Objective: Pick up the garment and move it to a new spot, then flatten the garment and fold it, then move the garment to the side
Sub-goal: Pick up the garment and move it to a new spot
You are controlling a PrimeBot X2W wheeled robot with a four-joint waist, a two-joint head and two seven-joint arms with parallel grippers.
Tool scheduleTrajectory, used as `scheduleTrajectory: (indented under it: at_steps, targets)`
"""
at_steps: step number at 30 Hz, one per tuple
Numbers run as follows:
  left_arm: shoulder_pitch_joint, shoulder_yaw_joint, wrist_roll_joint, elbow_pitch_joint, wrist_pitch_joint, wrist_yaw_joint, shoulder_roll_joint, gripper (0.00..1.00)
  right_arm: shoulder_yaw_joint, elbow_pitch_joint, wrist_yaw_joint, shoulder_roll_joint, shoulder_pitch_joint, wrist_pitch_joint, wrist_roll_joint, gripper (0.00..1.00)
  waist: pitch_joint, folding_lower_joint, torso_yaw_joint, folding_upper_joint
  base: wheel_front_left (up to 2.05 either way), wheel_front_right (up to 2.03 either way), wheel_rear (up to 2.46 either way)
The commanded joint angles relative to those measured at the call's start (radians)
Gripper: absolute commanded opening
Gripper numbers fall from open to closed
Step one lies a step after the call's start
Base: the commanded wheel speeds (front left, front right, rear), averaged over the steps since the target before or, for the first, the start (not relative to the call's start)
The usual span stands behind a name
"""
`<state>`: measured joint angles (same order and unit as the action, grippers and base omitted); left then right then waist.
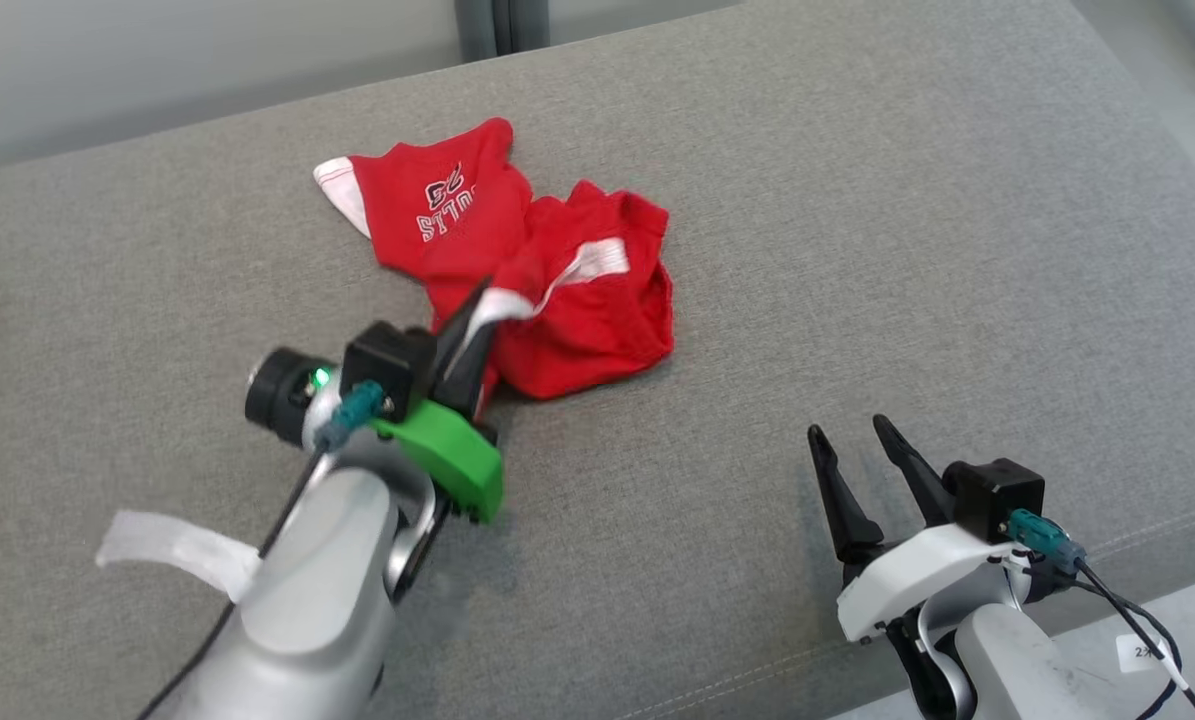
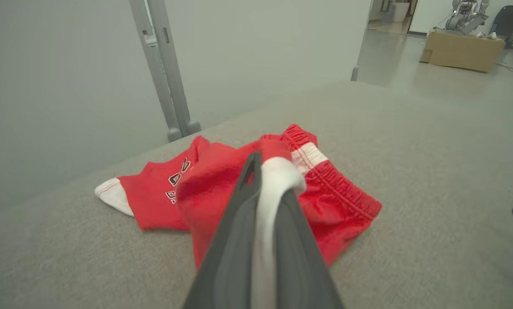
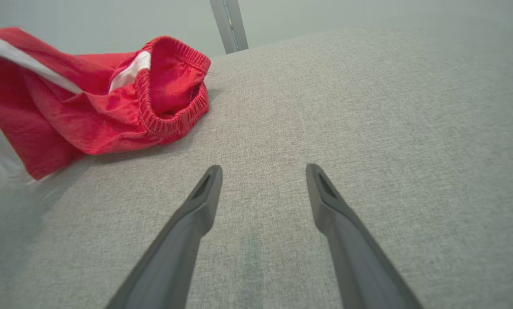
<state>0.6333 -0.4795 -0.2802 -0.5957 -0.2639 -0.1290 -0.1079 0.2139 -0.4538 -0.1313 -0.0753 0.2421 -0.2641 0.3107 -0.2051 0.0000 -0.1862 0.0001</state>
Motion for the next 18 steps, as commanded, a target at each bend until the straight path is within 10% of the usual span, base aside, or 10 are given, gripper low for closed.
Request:
scheduleTrajectory:
  at_steps: [1,2,3,18]
  targets:
    - [-0.044,-0.015,-0.002,-0.028,-0.001,-0.002,-0.003,0.28,-0.002,-0.001,0.001,-0.003,-0.013,0.0,0.0,1.0,0.02,0.0,-0.024,-0.0001,0.0,0.0,0.0]
    - [-0.066,-0.019,0.0,-0.04,-0.001,-0.002,-0.003,0.48,-0.004,0.001,0.001,-0.005,-0.012,0.0,0.001,1.0,0.023,0.0,-0.02,-0.0001,0.0,0.0,0.0]
    - [-0.091,-0.034,0.008,-0.053,-0.001,-0.002,-0.002,1.0,-0.006,0.004,0.001,-0.007,-0.011,0.0,0.0,1.0,0.026,0.0,-0.013,-0.0001,0.0,0.0,0.0]
    - [-0.334,0.059,0.018,0.034,-0.001,-0.001,0.037,1.0,0.024,-0.001,0.001,-0.024,0.035,0.0,0.05,1.0,0.105,0.0,0.212,-0.0001,0.0,0.0,0.0]
